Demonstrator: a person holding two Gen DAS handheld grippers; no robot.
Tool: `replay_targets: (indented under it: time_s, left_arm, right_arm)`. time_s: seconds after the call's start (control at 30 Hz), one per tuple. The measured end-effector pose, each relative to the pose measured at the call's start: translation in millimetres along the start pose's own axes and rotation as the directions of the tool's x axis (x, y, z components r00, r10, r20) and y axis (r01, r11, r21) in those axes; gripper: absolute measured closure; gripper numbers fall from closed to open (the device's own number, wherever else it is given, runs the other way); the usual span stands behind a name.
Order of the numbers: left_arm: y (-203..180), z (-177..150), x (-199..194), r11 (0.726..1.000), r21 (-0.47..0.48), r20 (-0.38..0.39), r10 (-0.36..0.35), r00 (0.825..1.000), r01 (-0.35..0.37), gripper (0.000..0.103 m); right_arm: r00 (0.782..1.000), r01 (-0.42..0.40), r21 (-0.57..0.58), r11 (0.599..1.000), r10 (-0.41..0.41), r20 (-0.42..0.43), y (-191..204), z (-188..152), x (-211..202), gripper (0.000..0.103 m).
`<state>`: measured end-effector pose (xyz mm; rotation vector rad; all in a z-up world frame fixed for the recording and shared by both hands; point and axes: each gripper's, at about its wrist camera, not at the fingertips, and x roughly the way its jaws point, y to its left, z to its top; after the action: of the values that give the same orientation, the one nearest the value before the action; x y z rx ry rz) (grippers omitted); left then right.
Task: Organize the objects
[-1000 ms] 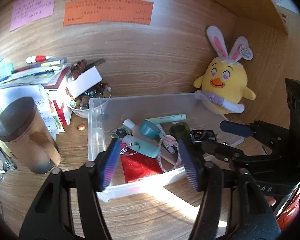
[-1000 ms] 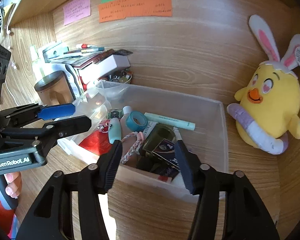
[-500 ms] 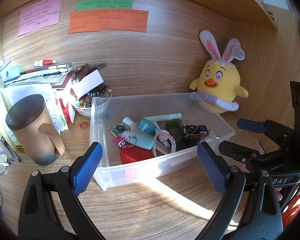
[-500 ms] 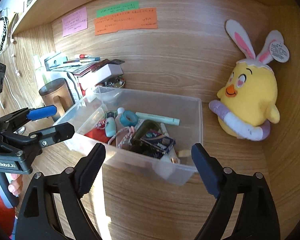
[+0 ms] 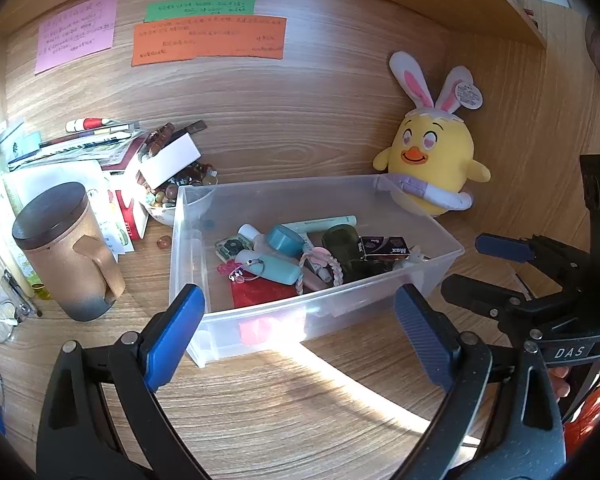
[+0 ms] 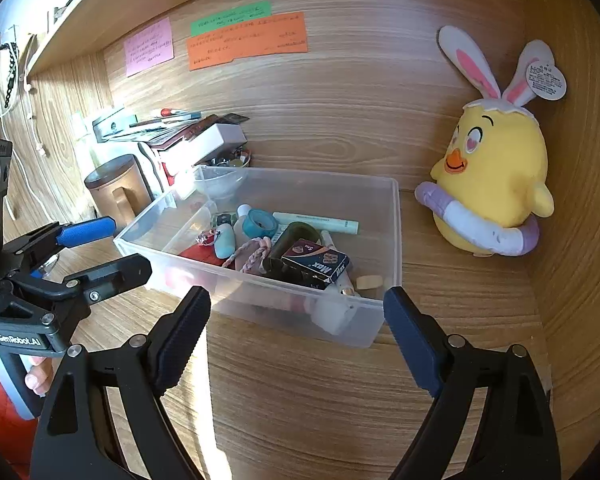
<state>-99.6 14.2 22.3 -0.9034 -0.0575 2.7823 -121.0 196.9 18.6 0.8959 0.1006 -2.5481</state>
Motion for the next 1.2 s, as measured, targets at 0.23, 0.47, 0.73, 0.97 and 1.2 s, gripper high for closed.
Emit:
replay_targets:
  time_s: [0.23, 0.47, 0.73, 0.97, 1.2]
  left_arm:
    - [-0.4, -0.3, 1.4, 1.000, -0.005, -0.004, -0.004, 1.000, 0.004, 0.006]
    - [-1.0, -1.0, 3.3, 1.000, -0.009, -0.011, -0.006, 1.000, 0.006, 0.006]
    - [-1.3, -1.0, 4.0, 1.000, -0.012, -0.013, -0.009, 1.000, 0.009, 0.006]
    - [-0.6, -1.4, 3.7, 1.000, -0.019, -0.011, -0.007, 1.000, 0.007, 0.006]
    - [0.3, -2.1, 3.5, 1.000, -0.021, -0.013, -0.007, 1.000, 0.007, 0.006]
  right_arm:
    - [1.000, -0.003, -0.003, 1.000, 0.003, -0.001, 0.5, -0.2, 0.4, 0.016]
    - [1.000, -0.008, 0.000, 1.000, 0.008, -0.001, 1.2, -1.2, 0.4, 0.016]
    - [1.000, -0.011, -0.004, 1.000, 0.011, -0.007, 2.5, -1.5, 0.6, 0.015]
    - [1.000, -0.013, -0.003, 1.000, 0.013, -0.010, 2.3, -1.4, 0.8, 0.015]
    - [1.000, -0.013, -0.004, 1.000, 0.013, -0.010, 2.5, -1.4, 0.9, 0.015]
